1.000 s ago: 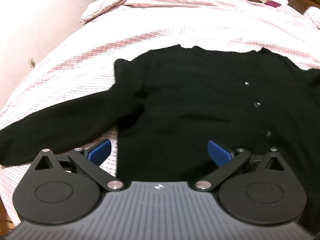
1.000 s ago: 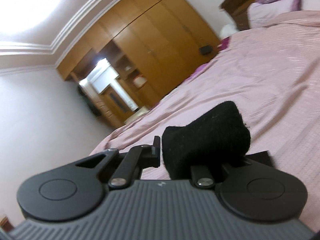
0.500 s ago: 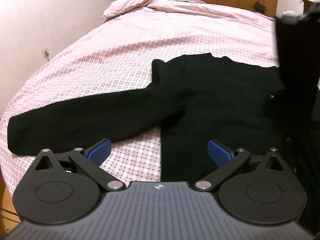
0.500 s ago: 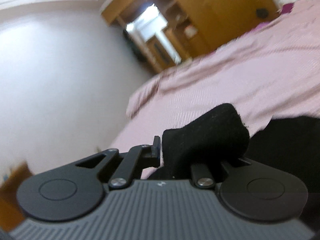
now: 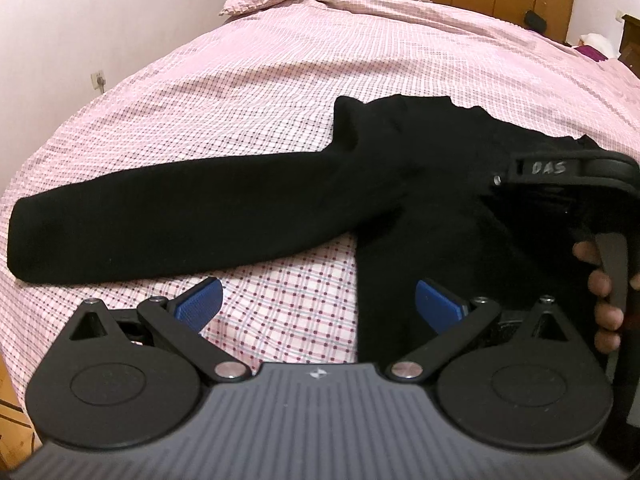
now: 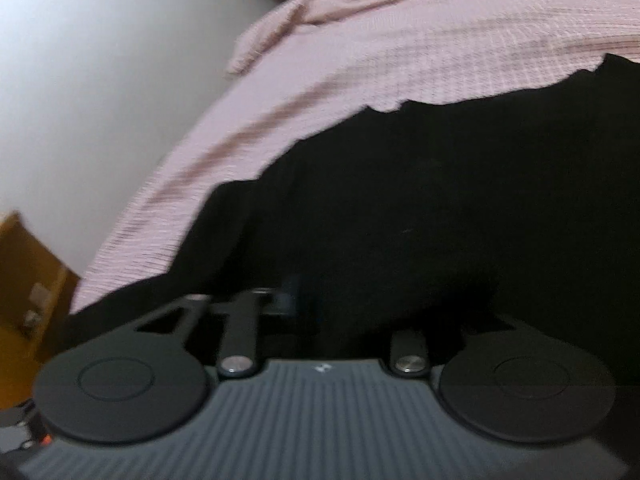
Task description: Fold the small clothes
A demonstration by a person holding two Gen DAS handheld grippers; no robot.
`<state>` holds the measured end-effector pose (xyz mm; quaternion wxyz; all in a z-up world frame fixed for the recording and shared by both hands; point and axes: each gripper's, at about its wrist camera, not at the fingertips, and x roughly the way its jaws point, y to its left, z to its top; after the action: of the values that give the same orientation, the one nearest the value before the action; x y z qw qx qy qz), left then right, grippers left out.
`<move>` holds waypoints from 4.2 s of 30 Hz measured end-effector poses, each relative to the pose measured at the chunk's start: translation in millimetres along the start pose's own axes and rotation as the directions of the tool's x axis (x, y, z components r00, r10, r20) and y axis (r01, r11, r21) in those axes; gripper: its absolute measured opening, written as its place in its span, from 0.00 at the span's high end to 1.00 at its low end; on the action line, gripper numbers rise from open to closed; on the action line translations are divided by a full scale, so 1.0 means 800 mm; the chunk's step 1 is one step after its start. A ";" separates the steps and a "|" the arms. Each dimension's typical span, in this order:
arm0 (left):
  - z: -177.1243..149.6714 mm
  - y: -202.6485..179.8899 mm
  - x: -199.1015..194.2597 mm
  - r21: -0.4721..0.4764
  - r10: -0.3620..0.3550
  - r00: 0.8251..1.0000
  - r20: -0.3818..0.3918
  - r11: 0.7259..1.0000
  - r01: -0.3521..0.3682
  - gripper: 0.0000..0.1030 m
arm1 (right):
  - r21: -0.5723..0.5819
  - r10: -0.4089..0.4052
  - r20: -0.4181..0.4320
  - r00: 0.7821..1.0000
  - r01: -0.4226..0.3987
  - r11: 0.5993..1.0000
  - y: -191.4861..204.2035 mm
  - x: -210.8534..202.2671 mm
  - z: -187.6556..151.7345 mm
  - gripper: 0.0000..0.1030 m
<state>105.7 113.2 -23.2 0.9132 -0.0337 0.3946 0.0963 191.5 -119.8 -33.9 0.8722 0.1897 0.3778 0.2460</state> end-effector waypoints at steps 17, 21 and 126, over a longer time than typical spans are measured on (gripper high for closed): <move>0.017 -0.037 -0.019 0.040 -0.063 0.997 0.052 0.997 0.061 0.00 | -0.011 -0.084 0.011 0.996 0.084 0.996 -0.016 -0.122 -0.053 0.25; 0.026 -0.072 -0.026 0.110 -0.109 0.991 0.083 0.989 0.100 0.00 | 0.012 -0.214 0.061 0.975 0.214 0.977 -0.046 -0.144 -0.053 0.25; 0.117 -0.043 0.042 0.057 -0.085 0.972 0.217 0.996 0.075 0.45 | 0.265 -0.462 0.385 0.799 0.384 0.884 -0.198 -0.182 0.026 0.41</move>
<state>202.0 97.5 16.1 0.9548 -0.0167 0.2920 0.0530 166.2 -333.9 -20.4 0.9471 0.2256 0.2250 -0.0385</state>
